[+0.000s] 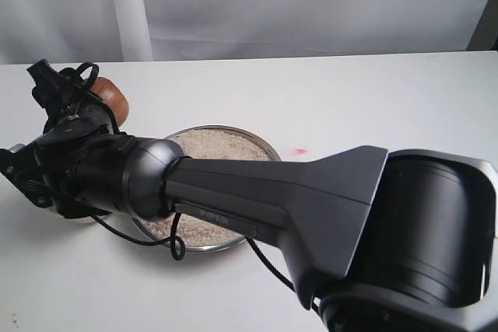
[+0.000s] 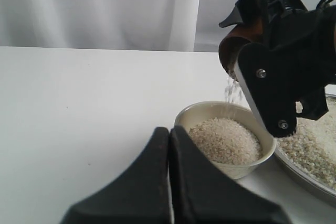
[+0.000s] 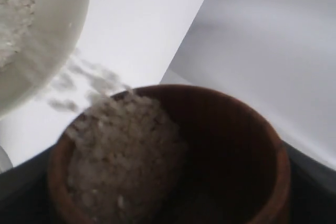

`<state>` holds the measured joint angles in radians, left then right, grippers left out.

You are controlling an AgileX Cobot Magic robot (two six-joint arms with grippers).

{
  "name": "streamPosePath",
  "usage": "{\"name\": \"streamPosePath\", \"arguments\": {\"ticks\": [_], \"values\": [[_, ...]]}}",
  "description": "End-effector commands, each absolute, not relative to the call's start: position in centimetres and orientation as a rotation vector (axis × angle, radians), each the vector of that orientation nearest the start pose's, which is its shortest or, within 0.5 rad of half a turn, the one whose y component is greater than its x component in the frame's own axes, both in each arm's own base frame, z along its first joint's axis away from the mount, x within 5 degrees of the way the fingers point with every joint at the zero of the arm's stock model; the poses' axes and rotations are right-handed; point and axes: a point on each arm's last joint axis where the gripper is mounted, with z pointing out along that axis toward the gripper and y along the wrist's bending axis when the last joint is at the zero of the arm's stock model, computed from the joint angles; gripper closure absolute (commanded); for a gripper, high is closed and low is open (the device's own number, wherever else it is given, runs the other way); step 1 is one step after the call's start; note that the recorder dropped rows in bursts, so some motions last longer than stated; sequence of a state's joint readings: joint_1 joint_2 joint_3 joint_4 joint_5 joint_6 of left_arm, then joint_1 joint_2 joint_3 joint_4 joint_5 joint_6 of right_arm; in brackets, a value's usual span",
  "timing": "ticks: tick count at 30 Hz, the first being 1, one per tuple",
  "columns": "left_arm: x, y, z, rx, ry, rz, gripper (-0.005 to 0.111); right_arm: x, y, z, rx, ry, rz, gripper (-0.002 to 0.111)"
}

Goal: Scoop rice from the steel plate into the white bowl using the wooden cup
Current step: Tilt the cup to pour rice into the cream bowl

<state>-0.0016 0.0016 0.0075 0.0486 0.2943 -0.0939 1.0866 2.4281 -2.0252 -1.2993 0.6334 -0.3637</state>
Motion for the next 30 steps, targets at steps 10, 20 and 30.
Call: {"name": "streamPosePath", "arguments": {"ticks": [10,20,30], "values": [[5.5,0.1,18.7,-0.053,1.767,-0.032,0.107,30.3,46.4,20.1,-1.913,0.696,-1.040,0.108],[5.5,0.1,18.7,-0.053,1.767,-0.032,0.107,30.7,46.4,18.5,-2.004,0.562,-1.141,0.108],[5.5,0.1,18.7,-0.053,1.767,-0.032,0.107,31.0,46.7,17.7,-2.008,0.430,-1.245,0.108]]}}
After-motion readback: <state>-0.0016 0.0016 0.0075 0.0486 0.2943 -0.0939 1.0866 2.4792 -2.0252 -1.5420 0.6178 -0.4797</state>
